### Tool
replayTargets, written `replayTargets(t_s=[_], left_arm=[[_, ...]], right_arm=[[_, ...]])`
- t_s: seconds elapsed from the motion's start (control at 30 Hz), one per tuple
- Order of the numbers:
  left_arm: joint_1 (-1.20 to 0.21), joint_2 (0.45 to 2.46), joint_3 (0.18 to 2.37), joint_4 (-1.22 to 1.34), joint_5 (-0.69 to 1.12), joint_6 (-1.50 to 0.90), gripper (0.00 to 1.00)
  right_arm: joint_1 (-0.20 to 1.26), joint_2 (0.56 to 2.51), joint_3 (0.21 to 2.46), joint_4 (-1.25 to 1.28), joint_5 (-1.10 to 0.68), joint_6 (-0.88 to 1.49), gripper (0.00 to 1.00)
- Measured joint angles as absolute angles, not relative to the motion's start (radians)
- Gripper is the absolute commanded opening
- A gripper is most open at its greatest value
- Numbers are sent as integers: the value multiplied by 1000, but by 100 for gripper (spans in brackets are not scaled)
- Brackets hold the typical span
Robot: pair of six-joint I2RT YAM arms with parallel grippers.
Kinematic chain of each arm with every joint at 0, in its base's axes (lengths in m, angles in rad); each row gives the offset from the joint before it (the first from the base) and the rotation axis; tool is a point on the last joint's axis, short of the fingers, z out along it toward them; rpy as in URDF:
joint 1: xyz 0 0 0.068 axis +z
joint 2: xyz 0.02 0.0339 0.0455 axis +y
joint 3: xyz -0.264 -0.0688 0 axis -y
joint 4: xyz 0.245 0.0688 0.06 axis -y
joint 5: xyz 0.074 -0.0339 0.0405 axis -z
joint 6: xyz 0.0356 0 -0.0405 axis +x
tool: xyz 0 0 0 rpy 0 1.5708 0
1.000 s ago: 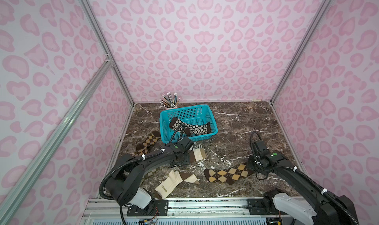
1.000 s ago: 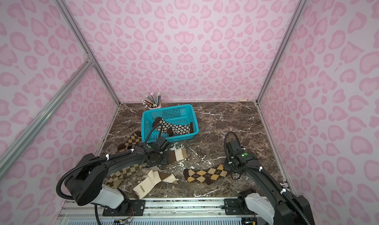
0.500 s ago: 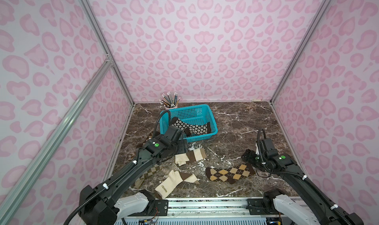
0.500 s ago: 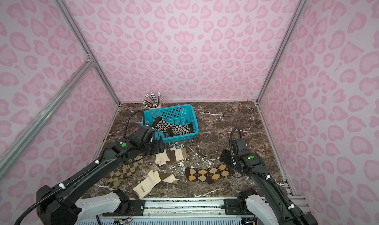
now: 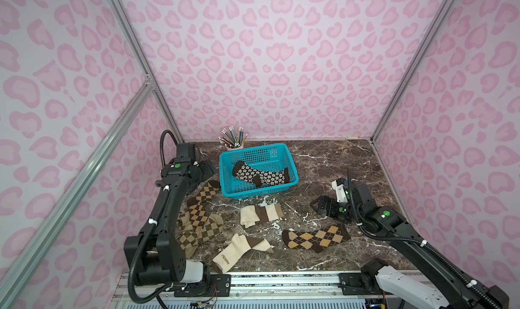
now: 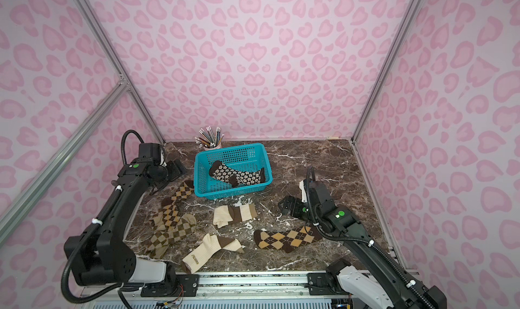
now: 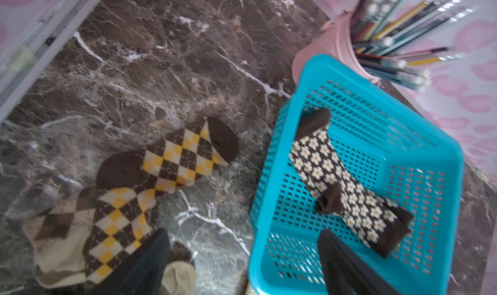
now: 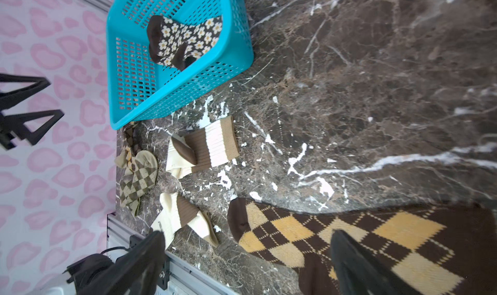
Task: Place the socks together as a pair
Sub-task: Pick up the sock at the center of the board.
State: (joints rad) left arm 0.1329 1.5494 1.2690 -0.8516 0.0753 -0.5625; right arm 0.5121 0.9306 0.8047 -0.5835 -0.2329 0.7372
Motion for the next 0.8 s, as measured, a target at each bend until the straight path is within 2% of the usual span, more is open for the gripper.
replayTargets(t_s=[0.2, 0.8], left_arm=[[149, 1774, 1404, -807, 123, -531, 67], [138, 2037, 1430, -789, 146, -498, 59]], right_arm=[[562, 947, 823, -586, -220, 759, 100], [572, 894, 773, -579, -201, 806, 100]])
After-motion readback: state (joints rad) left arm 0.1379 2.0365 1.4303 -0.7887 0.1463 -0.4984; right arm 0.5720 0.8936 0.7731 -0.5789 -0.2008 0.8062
